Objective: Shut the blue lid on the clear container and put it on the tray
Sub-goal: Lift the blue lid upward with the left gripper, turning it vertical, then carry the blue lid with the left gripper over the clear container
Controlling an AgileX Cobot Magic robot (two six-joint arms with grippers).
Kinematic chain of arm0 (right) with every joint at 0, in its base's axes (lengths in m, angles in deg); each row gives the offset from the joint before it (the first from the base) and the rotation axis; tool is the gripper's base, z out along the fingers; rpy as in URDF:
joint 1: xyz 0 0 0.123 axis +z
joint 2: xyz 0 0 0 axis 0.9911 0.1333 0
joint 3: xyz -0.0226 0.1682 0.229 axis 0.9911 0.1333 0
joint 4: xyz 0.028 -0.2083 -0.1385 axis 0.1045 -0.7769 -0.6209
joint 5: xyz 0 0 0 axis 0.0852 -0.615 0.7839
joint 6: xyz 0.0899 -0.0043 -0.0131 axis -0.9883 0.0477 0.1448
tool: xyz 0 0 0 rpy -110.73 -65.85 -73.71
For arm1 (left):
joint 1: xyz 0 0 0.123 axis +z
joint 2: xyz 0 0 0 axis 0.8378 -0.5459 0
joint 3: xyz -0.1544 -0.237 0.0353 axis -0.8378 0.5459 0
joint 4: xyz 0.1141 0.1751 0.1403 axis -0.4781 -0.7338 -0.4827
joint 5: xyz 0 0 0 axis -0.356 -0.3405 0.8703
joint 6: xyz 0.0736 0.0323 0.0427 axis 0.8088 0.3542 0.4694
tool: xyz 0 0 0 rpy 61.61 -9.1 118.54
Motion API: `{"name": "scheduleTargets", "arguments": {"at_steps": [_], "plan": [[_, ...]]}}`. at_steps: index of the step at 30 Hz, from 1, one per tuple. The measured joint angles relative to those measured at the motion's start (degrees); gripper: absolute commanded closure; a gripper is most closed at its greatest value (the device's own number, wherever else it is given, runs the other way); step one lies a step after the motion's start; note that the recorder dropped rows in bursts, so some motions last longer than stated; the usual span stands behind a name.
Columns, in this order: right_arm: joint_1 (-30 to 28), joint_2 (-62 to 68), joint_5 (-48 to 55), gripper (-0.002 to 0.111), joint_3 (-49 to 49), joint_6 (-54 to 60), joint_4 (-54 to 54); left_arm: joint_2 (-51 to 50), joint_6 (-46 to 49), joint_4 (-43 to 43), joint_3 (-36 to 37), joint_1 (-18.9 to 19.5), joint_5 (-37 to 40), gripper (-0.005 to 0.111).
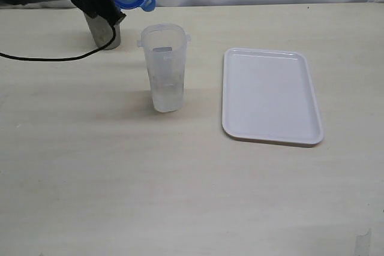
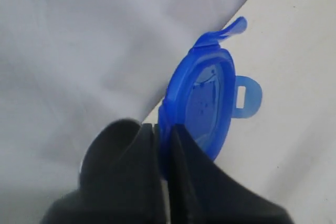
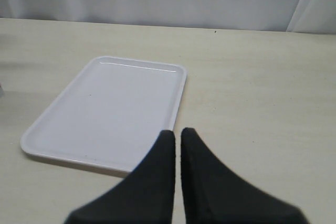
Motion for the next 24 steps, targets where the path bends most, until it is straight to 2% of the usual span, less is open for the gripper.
{"name": "scheduleTargets", "arguments": {"at_steps": [10,15,24], "plan": [[0.0,0.0,0.0,0.104,0.0,0.0,0.0,0.0,3.7,-15.6,0.0,-3.8,-3.7,0.107],[0.0,0.0,0.0,0.104,0.0,0.0,0.0,0.0,11.8,-16.8,0.0,-5.5,-3.8,0.107],[0.0,0.0,0.0,0.104,0.0,0.0,0.0,0.0,19.5,-15.8,0.0,-5.8,-5.5,0.107]]}}
